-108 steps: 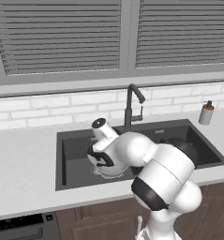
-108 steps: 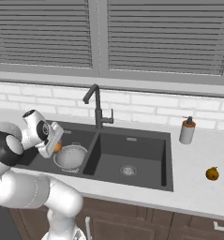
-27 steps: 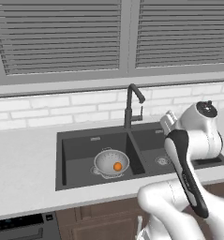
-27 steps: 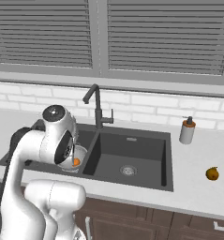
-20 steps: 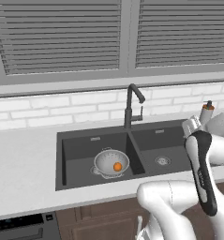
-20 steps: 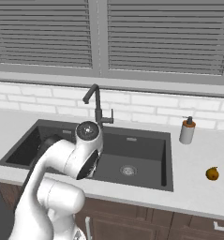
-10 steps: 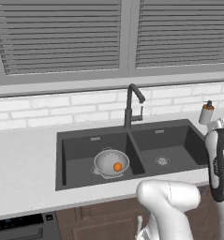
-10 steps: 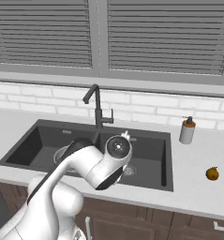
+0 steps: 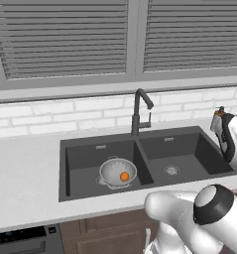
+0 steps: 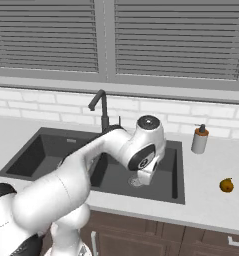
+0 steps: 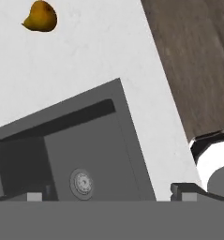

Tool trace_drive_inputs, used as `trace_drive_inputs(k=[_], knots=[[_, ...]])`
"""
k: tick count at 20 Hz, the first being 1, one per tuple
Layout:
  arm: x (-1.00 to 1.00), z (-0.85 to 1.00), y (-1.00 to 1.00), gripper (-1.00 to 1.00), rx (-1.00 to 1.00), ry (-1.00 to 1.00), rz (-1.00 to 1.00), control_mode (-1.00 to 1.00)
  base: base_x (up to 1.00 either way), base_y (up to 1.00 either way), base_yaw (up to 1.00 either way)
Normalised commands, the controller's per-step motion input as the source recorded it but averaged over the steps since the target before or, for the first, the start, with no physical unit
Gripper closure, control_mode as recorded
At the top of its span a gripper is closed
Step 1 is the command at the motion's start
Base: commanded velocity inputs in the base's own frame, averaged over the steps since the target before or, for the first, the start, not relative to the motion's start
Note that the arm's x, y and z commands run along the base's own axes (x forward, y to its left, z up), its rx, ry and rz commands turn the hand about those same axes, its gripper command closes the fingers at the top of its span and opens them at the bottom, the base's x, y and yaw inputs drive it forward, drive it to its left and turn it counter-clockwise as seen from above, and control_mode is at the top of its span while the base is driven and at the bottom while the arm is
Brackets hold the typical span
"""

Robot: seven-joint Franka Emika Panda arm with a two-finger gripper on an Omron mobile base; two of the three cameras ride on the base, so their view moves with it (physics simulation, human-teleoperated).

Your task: Put the colander in the sink, put the pear, tangerine in the colander, and turn on the sink faucet and pour water over the colander.

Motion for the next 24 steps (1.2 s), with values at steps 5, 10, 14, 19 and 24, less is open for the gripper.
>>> trace_drive_inputs(k=[5,10,14,19,24], knots=[[0.20,-0.25,-1.00,-1.00,0.00,0.14,0.01,-1.00,0.00,0.00,0.00],[0.03,-0.18,-0.94,-1.00,0.00,0.02,0.14,-1.00,0.00,0.00,0.00],[-0.01,-0.09,-0.63,-1.00,0.00,0.00,0.22,-1.00,0.00,0.00,0.00],[-0.03,-0.13,-0.52,-1.00,-0.02,0.00,0.23,-1.00,0.00,0.00,0.00],[0.00,-0.33,-0.18,-1.00,-0.17,0.03,0.20,-1.00,0.00,0.00,0.00]])
